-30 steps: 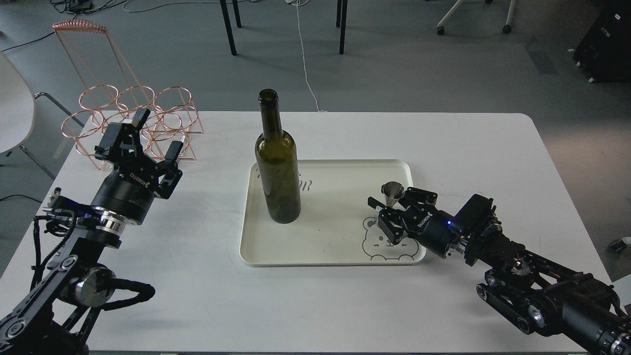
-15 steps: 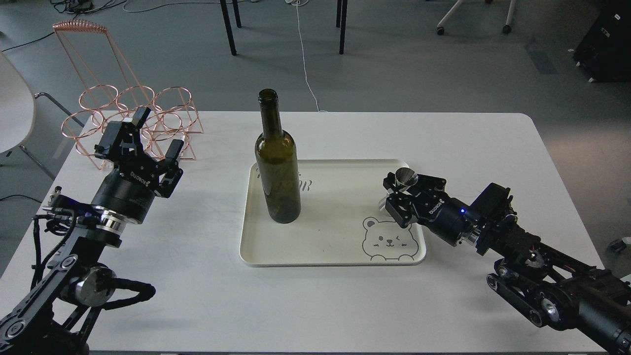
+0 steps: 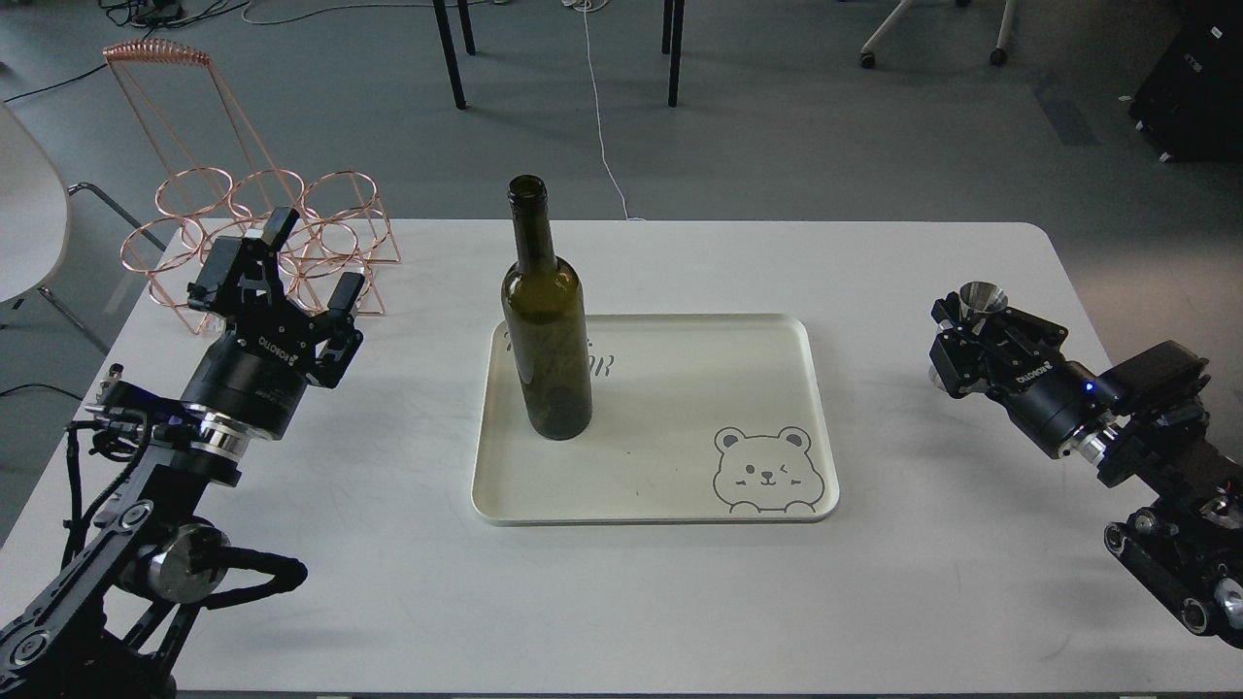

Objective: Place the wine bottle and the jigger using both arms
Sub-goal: 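Lift the jigger off the tray and set it on the table beside the tray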

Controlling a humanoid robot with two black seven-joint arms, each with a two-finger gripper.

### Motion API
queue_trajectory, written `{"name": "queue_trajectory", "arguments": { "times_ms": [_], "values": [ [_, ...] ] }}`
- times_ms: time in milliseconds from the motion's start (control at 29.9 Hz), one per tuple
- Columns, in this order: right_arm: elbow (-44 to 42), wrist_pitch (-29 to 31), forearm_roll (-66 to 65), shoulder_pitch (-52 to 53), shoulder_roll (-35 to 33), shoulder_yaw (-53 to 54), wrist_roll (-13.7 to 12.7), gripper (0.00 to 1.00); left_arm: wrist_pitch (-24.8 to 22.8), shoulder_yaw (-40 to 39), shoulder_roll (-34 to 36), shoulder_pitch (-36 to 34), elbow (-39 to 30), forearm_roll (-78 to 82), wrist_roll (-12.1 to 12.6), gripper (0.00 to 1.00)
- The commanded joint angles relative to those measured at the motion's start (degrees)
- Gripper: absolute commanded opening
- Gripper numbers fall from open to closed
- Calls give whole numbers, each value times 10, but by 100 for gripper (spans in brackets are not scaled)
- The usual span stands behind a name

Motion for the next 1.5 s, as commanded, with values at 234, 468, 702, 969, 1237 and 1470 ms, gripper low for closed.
{"name": "queue_trajectory", "arguments": {
  "times_ms": [234, 468, 702, 969, 1237, 1470],
  "values": [
    [-58, 0, 29, -8, 7, -24, 0, 20, 0, 1, 0, 0, -4, 0, 0, 98],
    [-67, 0, 30, -8, 15, -24, 0, 22, 0, 1, 0, 0, -4, 0, 0, 98],
    [-68, 0, 30, -7, 15, -25, 0, 31, 0, 1, -1, 0, -4, 0, 0, 98],
    [-67, 0, 38, -8, 11, -34, 0, 48, 0, 2, -1, 0, -4, 0, 1, 98],
    [-53, 0, 82, -7, -9, -85, 0, 84, 0, 2, -1, -1, -4, 0, 1, 98],
    [-3, 0, 119, -44, -88, -89, 0, 87, 0, 3, -1, 0, -7, 0, 1, 98]
  ]
}}
